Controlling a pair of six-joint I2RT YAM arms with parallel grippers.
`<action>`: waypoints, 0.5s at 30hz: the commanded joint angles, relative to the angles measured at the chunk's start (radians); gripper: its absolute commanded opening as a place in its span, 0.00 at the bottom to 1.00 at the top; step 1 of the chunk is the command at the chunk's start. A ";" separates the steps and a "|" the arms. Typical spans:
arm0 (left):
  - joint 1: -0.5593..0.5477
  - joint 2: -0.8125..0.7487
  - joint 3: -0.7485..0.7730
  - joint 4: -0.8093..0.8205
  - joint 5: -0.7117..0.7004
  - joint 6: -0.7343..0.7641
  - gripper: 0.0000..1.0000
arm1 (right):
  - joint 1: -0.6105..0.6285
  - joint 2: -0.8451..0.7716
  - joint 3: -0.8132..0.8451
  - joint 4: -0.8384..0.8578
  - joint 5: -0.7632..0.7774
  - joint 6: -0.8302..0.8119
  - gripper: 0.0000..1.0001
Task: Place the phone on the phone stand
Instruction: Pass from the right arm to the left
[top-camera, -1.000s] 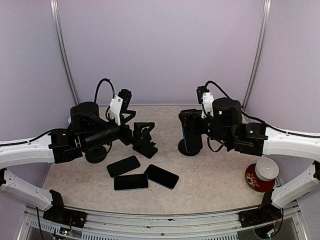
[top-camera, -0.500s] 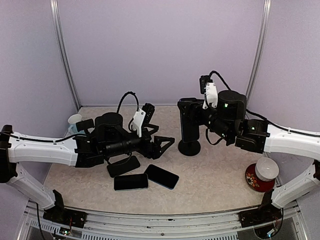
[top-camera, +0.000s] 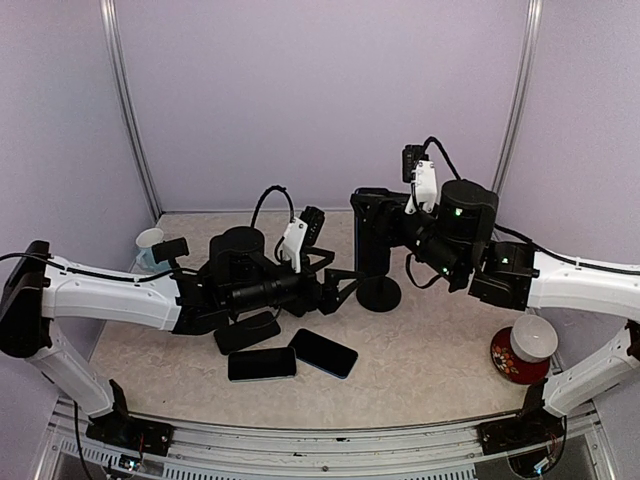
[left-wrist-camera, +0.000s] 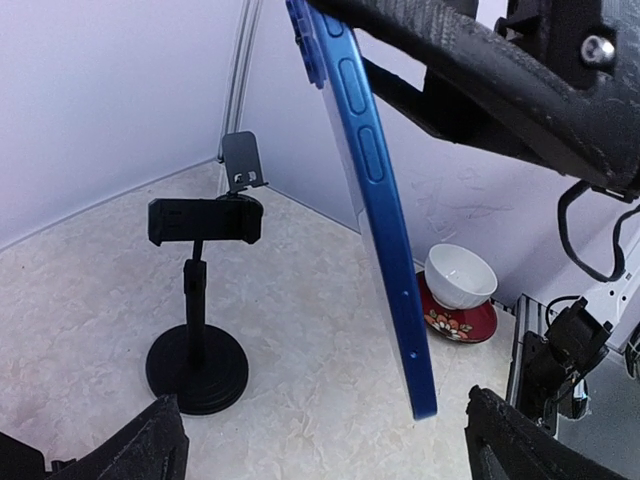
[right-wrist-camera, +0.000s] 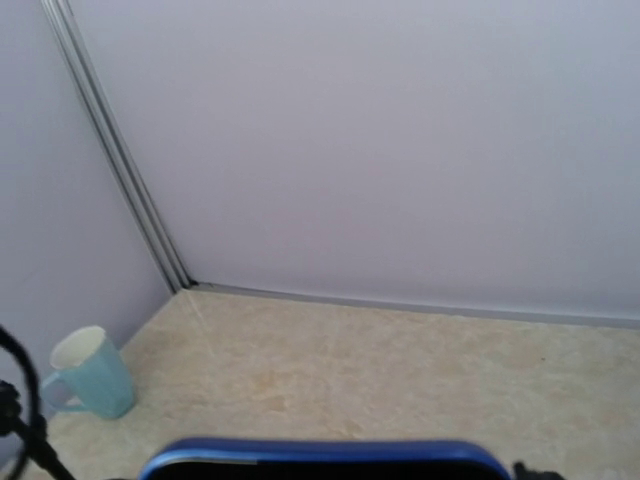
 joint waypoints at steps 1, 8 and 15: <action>-0.007 0.038 0.043 0.069 0.017 -0.019 0.91 | 0.020 -0.007 -0.010 0.101 0.024 0.038 0.58; -0.007 0.084 0.084 0.070 0.024 -0.029 0.75 | 0.034 -0.004 -0.031 0.121 0.039 0.065 0.59; -0.007 0.109 0.107 0.068 0.046 -0.033 0.57 | 0.042 -0.007 -0.043 0.137 0.058 0.070 0.59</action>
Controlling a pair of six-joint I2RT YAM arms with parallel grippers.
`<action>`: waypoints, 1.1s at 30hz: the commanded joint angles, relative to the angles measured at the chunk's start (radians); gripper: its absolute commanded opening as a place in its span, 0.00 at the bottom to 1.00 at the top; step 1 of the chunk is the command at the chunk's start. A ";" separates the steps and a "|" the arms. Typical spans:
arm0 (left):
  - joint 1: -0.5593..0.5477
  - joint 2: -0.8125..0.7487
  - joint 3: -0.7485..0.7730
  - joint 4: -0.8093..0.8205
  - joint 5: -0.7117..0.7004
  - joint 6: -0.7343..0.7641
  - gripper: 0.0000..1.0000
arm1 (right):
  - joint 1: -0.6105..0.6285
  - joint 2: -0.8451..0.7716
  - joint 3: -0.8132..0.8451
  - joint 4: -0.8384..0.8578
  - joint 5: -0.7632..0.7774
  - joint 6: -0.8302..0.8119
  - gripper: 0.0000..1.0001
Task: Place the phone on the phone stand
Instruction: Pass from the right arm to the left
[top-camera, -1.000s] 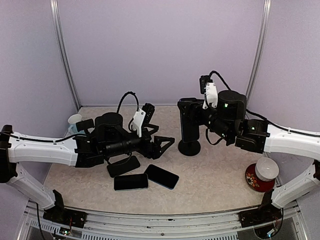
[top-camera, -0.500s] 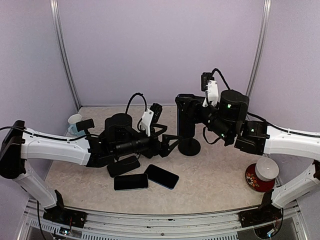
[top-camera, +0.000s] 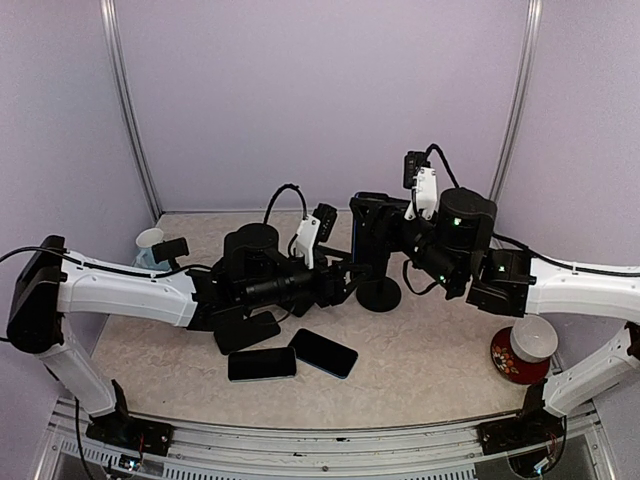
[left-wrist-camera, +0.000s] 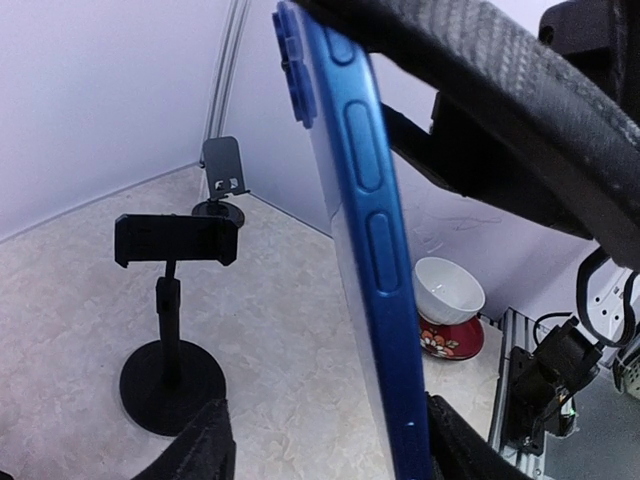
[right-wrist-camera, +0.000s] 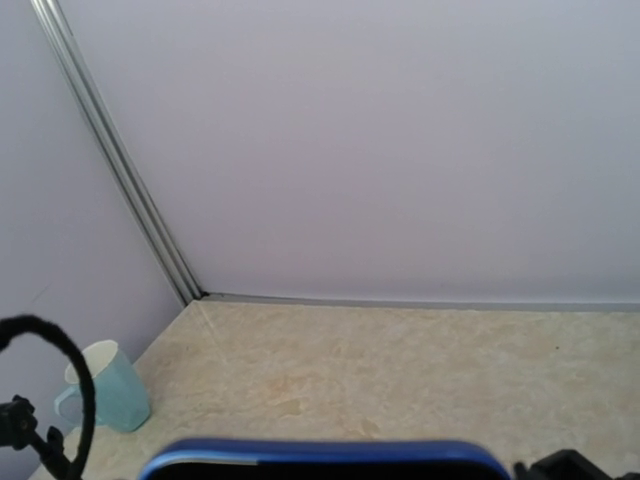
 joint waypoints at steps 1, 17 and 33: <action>-0.007 0.020 0.035 0.030 0.022 -0.001 0.53 | 0.015 -0.006 -0.008 0.082 0.024 0.020 0.59; -0.005 0.022 0.029 0.026 0.008 -0.015 0.00 | 0.023 0.012 -0.012 0.069 0.006 0.029 0.63; -0.007 -0.043 -0.038 -0.023 -0.097 0.097 0.00 | -0.002 -0.017 0.124 -0.250 -0.101 0.159 1.00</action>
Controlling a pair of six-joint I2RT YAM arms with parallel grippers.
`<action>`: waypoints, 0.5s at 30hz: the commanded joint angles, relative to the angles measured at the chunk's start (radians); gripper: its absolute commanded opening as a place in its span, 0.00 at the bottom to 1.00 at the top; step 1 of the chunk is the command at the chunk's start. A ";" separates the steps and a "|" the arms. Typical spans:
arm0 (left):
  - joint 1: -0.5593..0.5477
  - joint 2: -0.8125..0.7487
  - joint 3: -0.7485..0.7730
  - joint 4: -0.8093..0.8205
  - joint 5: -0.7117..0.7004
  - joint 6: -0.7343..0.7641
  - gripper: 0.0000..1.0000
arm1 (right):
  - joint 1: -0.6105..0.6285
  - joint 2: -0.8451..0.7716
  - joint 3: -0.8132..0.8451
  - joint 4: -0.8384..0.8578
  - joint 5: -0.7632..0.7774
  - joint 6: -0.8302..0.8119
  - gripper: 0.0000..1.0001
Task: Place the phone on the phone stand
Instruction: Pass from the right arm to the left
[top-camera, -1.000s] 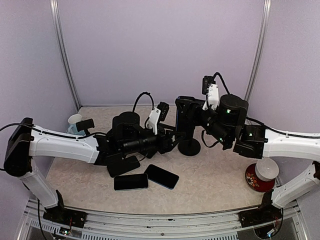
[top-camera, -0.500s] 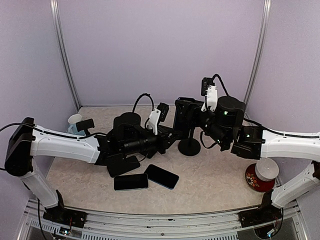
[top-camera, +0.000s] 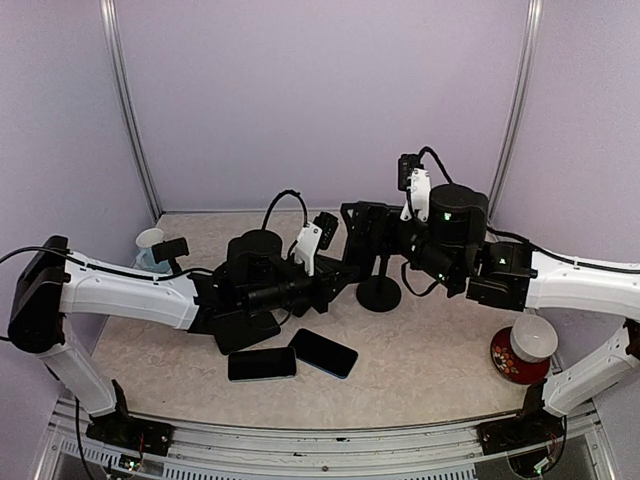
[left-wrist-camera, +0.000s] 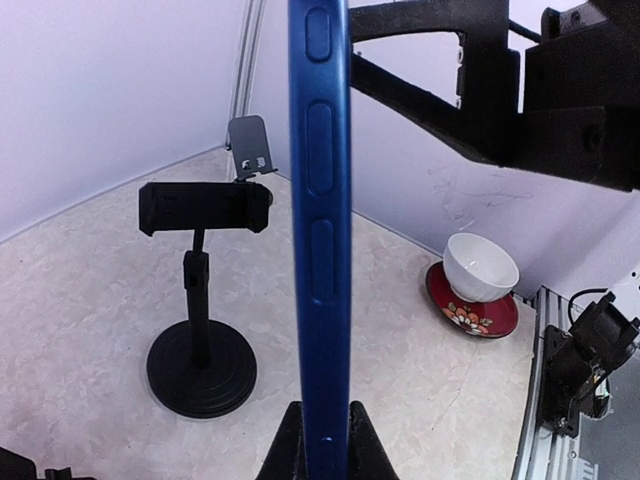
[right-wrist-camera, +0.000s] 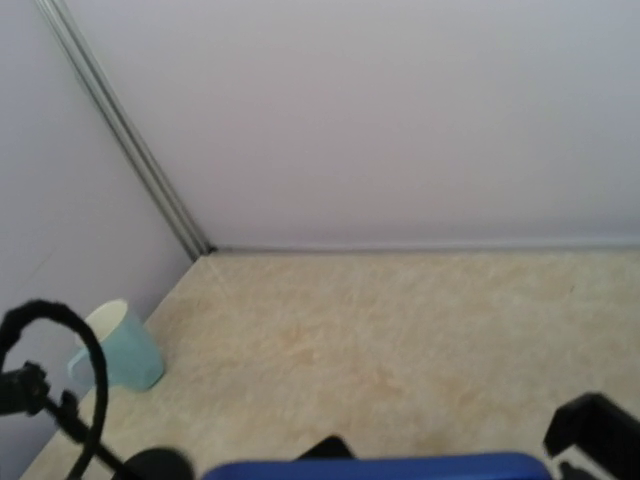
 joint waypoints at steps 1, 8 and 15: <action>-0.005 -0.064 -0.028 0.001 -0.053 0.069 0.00 | -0.019 -0.033 0.086 -0.141 -0.094 0.094 1.00; -0.005 -0.121 -0.081 -0.005 -0.057 0.133 0.00 | -0.178 -0.011 0.121 -0.256 -0.385 0.229 1.00; -0.005 -0.135 -0.101 -0.030 -0.065 0.160 0.00 | -0.221 0.103 0.217 -0.364 -0.557 0.204 1.00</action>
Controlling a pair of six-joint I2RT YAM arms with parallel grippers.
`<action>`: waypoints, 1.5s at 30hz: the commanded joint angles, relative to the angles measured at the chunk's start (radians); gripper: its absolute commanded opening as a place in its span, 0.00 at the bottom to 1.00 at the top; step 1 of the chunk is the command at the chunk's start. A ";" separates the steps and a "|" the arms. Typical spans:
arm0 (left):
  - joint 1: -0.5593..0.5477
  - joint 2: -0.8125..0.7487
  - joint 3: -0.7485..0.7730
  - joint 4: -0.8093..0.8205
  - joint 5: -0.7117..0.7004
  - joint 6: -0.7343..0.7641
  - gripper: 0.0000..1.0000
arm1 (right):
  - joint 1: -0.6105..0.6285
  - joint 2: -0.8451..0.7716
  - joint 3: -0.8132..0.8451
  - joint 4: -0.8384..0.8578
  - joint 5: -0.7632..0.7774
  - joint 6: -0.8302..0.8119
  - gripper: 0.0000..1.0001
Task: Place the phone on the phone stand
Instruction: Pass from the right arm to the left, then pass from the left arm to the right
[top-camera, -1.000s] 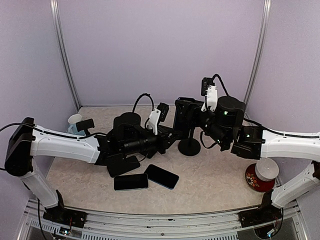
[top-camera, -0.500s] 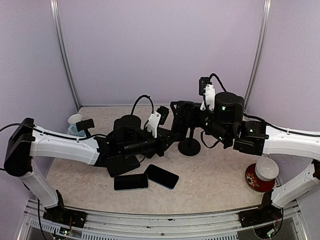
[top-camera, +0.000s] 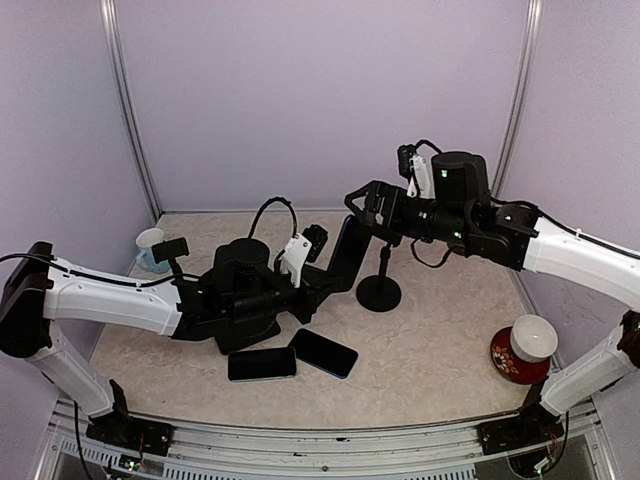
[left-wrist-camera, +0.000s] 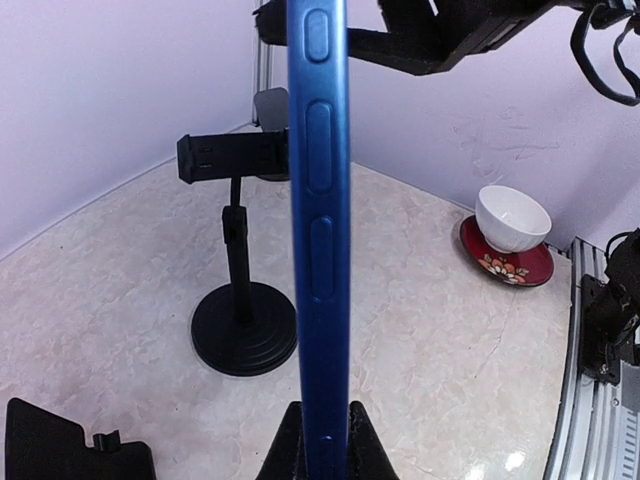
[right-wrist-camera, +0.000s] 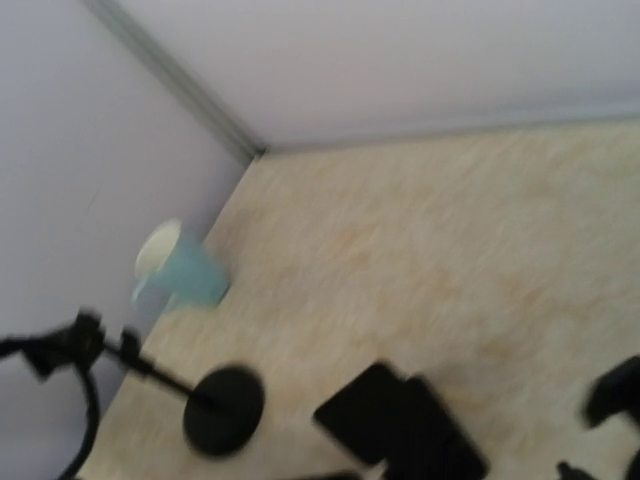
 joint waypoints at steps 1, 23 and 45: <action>-0.003 -0.040 -0.001 0.029 -0.015 0.037 0.00 | -0.002 0.064 0.060 -0.089 -0.156 0.006 1.00; -0.003 -0.013 -0.007 0.025 -0.026 0.025 0.00 | -0.003 0.102 0.086 -0.138 -0.149 -0.050 0.70; -0.002 -0.117 -0.015 -0.040 -0.078 0.021 0.98 | -0.052 0.059 0.143 -0.126 -0.127 -0.147 0.42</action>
